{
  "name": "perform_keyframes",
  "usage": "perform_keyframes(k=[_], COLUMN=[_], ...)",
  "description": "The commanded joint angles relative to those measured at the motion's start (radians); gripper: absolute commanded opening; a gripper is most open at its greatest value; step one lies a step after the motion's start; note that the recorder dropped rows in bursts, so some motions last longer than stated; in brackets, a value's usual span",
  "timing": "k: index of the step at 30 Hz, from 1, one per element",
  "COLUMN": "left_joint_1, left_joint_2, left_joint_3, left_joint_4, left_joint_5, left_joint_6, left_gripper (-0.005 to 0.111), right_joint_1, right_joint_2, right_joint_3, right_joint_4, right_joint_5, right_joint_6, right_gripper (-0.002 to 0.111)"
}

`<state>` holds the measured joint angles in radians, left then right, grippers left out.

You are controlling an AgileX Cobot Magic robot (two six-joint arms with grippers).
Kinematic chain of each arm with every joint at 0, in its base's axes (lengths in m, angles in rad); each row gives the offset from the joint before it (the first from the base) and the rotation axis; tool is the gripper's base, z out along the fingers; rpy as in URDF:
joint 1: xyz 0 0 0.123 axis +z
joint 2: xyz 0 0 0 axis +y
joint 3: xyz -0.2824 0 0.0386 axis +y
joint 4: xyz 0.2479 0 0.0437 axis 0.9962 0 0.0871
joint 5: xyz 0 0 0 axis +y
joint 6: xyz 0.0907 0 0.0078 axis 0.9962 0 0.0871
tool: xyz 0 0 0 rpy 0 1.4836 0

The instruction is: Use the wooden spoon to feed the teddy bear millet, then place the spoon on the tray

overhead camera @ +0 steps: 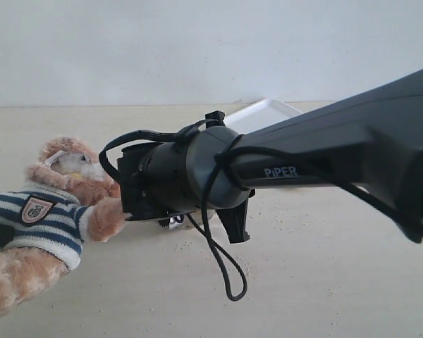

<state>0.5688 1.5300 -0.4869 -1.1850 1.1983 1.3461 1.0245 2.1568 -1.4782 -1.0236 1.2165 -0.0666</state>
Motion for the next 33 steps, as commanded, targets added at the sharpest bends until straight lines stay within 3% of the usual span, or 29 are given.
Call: perform_keyframes(k=[1,33], left_joint_1=[0.005,0.005], left_joint_2=[-0.009,-0.009], left_joint_3=[0.004,0.004], left_joint_4=[-0.011,-0.011], left_joint_5=[0.023,0.023], left_joint_6=[0.008,0.008], left_gripper=[0.007,0.007], right_joint_1=[-0.008,-0.008], right_joint_2=[-0.012,-0.028], right_joint_3=[0.001,-0.001], right_joint_4=[0.04,-0.019], right_joint_5=[0.005,0.005], right_joint_6=[-0.016,-0.015], right_gripper=[0.011,0.011])
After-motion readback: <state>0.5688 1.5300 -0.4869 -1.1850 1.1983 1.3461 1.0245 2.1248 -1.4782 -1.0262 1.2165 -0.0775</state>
